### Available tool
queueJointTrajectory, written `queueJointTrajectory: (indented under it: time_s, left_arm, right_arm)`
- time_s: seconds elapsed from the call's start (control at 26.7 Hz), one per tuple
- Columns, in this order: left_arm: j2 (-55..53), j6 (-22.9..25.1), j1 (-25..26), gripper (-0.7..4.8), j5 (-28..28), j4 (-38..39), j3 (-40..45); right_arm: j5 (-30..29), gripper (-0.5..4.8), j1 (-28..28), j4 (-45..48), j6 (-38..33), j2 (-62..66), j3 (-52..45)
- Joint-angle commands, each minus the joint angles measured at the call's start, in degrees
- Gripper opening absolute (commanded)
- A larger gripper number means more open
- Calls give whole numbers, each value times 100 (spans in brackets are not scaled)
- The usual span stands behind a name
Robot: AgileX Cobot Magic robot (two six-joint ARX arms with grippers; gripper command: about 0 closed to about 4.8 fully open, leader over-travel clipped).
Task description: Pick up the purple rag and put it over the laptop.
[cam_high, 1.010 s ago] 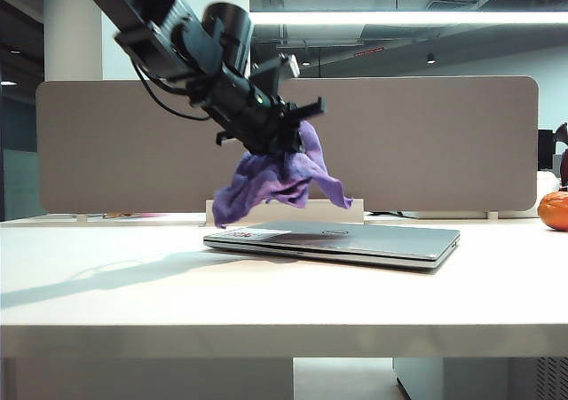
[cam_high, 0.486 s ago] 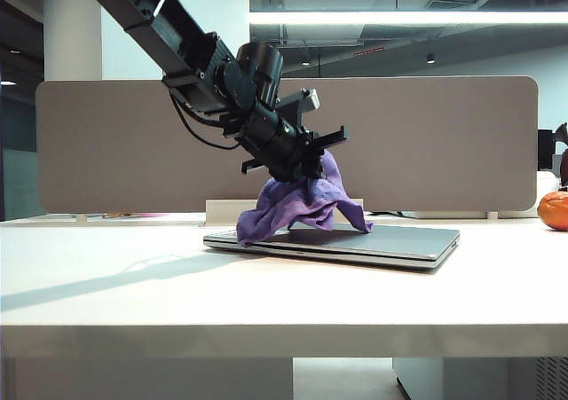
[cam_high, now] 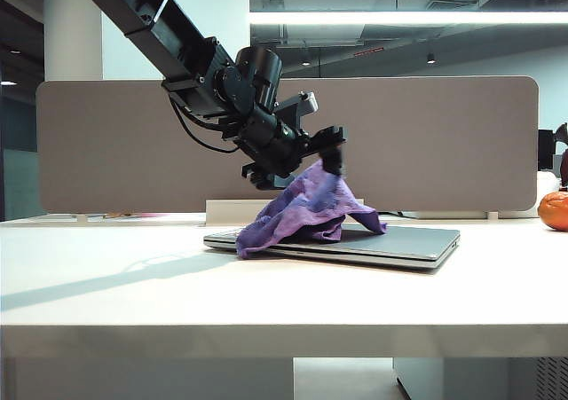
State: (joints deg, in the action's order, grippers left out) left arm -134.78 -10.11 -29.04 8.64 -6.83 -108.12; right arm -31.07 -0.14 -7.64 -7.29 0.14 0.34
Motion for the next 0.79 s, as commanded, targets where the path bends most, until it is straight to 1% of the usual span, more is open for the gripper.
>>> queueJointTrajectory:
  time_s: [0.04,0.3,0.6,0.71,0.79]
  left_arm:
    - [9,2,-13,479,63,-101,-39]
    - [11,0,-13,479,168,-168,-39]
    - [77,-4,-13,479,321,-603,-39]
    - [295,-4,-13,479,321,-529,-39]
    - [446,-2,-13,375,319,-422,-37]
  right_arm:
    - [-11,22,4,57,0,-11,-20]
    - [-13,22,4,57,0,-11,-20]
    - [-13,22,4,55,0,-11,-20]
    - [-9,22,4,57,2,-11,-20]
    - [-7,22,4,59,2,-11,-20]
